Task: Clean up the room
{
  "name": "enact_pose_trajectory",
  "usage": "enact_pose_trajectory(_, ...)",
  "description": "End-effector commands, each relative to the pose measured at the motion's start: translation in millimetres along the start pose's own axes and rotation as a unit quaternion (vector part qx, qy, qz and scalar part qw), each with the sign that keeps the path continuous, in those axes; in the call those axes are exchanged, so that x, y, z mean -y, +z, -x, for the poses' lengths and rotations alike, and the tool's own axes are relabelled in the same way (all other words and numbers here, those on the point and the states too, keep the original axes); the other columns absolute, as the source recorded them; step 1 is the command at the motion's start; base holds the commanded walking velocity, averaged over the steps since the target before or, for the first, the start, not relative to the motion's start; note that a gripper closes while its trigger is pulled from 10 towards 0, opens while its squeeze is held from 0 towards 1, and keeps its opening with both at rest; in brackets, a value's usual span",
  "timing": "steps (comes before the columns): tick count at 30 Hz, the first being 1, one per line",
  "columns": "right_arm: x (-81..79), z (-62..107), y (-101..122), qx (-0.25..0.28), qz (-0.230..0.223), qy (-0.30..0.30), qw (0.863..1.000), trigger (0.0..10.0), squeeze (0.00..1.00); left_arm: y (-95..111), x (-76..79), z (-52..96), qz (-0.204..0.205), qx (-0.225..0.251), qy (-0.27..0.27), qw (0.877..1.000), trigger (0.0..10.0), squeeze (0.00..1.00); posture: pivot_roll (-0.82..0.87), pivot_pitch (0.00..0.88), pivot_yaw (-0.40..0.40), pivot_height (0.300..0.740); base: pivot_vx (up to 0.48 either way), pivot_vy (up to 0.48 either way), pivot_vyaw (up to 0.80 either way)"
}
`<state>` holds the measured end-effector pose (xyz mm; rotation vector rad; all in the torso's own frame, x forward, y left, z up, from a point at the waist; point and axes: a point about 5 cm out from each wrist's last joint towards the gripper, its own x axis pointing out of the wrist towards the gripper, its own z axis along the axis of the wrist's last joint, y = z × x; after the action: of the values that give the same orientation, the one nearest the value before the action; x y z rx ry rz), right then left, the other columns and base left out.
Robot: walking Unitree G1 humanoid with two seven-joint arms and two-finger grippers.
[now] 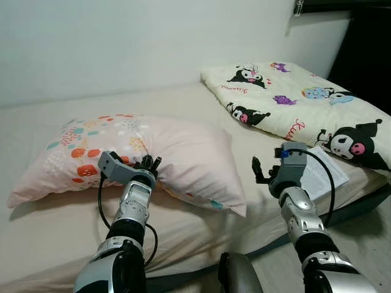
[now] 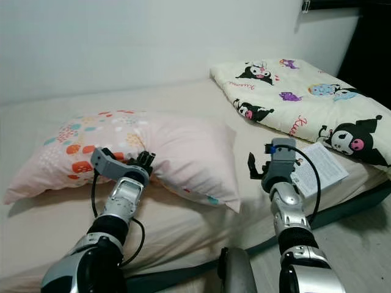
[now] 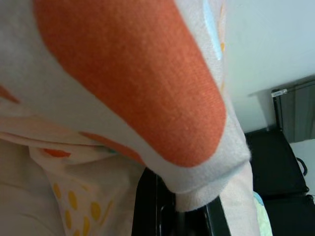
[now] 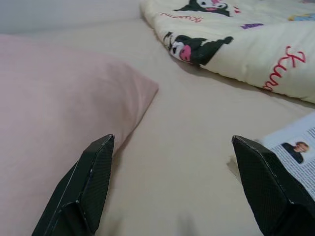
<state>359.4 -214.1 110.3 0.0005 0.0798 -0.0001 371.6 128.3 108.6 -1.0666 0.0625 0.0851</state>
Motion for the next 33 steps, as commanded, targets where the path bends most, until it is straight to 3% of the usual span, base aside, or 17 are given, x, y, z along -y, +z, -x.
enact_pose_trajectory(1,-5.3,-0.9,1.6,0.004,-0.003,0.010,1.000,10.0,0.00,-18.5,12.6,3.5,-0.001,-0.025,-0.033,0.999,0.0,0.00,-0.11,0.000,-0.033,0.425,0.000,0.000,0.00)
enact_pose_trajectory(3,-12.3,-3.4,4.4,0.008,-0.009,0.024,1.000,10.0,0.00,-16.2,19.0,3.6,-0.037,-0.036,-0.071,0.996,0.0,0.00,-0.11,0.000,-0.033,0.425,0.000,0.000,0.00)
enact_pose_trajectory(9,-19.8,-4.4,6.8,0.013,-0.009,0.040,0.999,10.0,0.00,-5.9,28.7,4.1,-0.086,-0.035,-0.123,0.988,0.0,0.00,-0.11,0.000,-0.033,0.425,0.000,0.000,0.00)
enact_pose_trajectory(11,-20.5,-4.3,7.2,0.014,-0.009,0.042,0.999,10.0,0.00,10.6,41.2,1.3,-0.120,-0.030,-0.153,0.980,0.0,0.00,-0.11,0.000,-0.031,0.425,0.000,0.000,0.00)
enact_pose_trajectory(14,-20.3,-4.3,7.3,0.014,-0.009,0.042,0.999,10.0,0.00,16.7,45.2,0.2,-0.135,-0.028,-0.159,0.978,0.0,0.00,-0.11,0.000,-0.031,0.425,0.000,0.000,0.00)
enact_pose_trajectory(16,-18.9,-4.6,8.6,0.016,-0.011,0.039,0.999,10.0,0.00,46.2,59.6,-7.0,-0.158,0.000,-0.160,0.974,0.0,0.00,-0.10,0.000,-0.027,0.425,0.000,0.000,0.00)
enact_pose_trajectory(17,-18.9,-4.6,8.6,0.016,-0.011,0.039,0.999,10.0,0.00,46.2,59.6,-7.0,-0.158,0.000,-0.160,0.974,0.0,0.00,-0.10,0.000,-0.027,0.425,0.000,0.000,0.00)
enact_pose_trajectory(18,-18.5,-5.0,10.0,0.018,-0.014,0.038,0.999,10.0,0.00,66.5,69.9,-10.2,-0.186,0.023,-0.158,0.969,2.0,0.00,-0.10,0.000,-0.027,0.425,0.000,0.000,0.00)
enact_pose_trajectory(19,-18.8,-5.8,11.7,0.019,-0.015,0.038,0.999,10.0,0.00,88.7,81.6,-12.8,-0.233,0.047,-0.154,0.959,10.0,0.00,-0.10,0.000,-0.027,0.425,0.000,0.000,0.00)
enact_pose_trajectory(20,-18.8,-5.8,11.7,0.019,-0.015,0.038,0.999,10.0,0.00,88.7,81.6,-12.8,-0.233,0.047,-0.154,0.959,10.0,0.00,-0.10,0.000,-0.027,0.425,0.000,0.000,0.00)
enact_pose_trajectory(23,-21.0,-7.6,17.1,0.028,-0.015,0.042,0.999,10.0,0.00,122.7,96.8,-13.5,-0.317,0.085,-0.129,0.936,10.0,0.00,-0.10,0.000,-0.027,0.425,0.000,0.000,0.00)
enact_pose_trajectory(25,-21.7,-8.1,19.2,0.032,-0.013,0.045,0.998,10.0,0.00,128.4,97.9,-12.8,-0.335,0.090,-0.119,0.930,10.0,0.00,-0.10,0.000,-0.025,0.425,0.000,0.000,0.00)
enact_pose_trajectory(28,-22.5,-8.8,24.0,0.041,-0.003,0.052,0.998,10.0,0.00,133.2,95.7,-11.2,-0.366,0.080,-0.097,0.922,10.0,0.00,-0.09,0.000,-0.024,0.430,0.000,0.000,0.00)
enact_pose_trajectory(31,-21.9,-9.5,29.4,0.050,0.002,0.057,0.997,10.0,0.00,132.1,92.8,-7.2,-0.370,0.076,-0.095,0.921,10.0,0.00,-0.09,0.000,-0.027,0.440,0.000,0.000,0.00)
enact_pose_trajectory(33,-21.8,-10.3,34.8,0.060,-0.002,0.061,0.996,10.0,0.00,118.4,80.3,-5.1,-0.386,0.058,-0.082,0.917,10.0,0.00,-0.08,0.000,-0.028,0.454,0.000,0.000,0.00)
